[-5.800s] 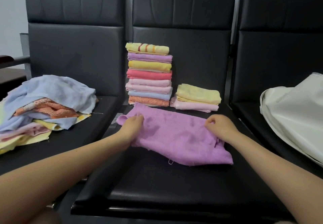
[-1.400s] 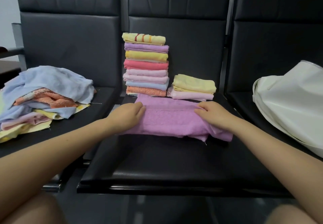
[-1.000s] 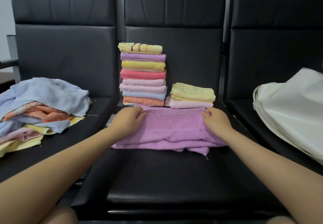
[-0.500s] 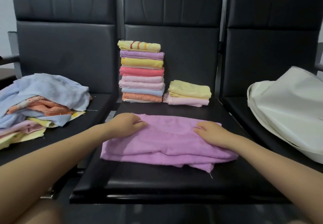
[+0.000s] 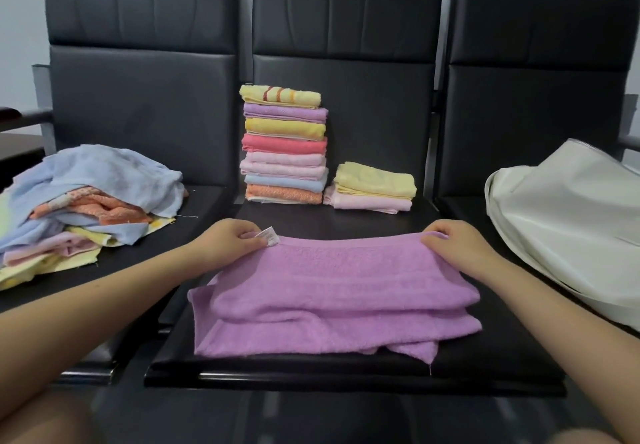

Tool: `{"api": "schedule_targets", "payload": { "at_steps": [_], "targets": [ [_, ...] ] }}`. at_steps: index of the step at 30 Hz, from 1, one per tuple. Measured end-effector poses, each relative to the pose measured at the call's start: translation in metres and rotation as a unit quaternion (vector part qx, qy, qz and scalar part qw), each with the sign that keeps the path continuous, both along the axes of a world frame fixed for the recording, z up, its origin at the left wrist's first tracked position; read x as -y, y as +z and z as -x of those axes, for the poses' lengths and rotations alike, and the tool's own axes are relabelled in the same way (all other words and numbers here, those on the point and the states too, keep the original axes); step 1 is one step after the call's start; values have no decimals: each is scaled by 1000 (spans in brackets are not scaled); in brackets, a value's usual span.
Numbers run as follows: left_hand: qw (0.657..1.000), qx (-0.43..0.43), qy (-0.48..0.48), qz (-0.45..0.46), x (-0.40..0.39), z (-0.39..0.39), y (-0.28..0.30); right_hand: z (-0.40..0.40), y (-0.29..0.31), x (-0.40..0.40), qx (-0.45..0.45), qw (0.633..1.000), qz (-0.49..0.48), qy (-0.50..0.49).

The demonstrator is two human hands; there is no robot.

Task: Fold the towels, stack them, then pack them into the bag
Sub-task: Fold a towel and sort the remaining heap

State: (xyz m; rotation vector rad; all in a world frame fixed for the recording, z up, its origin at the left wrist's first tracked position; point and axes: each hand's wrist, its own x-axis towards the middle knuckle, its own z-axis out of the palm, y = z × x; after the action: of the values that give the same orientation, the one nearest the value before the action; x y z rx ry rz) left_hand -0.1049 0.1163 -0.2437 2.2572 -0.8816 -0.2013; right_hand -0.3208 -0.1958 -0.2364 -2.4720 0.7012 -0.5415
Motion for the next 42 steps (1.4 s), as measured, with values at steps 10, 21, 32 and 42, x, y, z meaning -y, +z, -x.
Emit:
{"api": "schedule_targets", "payload": {
  "at_steps": [10,21,32,42],
  "targets": [
    [991,83,89,-64,47,-22,-18,-28,-33,10,-154,981,106,-57],
    [965,177,-14,-192,57,-40,-33,-25,-19,19,-168,982,-45,-72],
    [959,214,-78,-170,48,-38,-32,-16,-17,11,-181,983,6,-13],
    [964,231,-57,-116,22,-25,-12,9,-14,7,-109,993,-22,39]
  ]
}}
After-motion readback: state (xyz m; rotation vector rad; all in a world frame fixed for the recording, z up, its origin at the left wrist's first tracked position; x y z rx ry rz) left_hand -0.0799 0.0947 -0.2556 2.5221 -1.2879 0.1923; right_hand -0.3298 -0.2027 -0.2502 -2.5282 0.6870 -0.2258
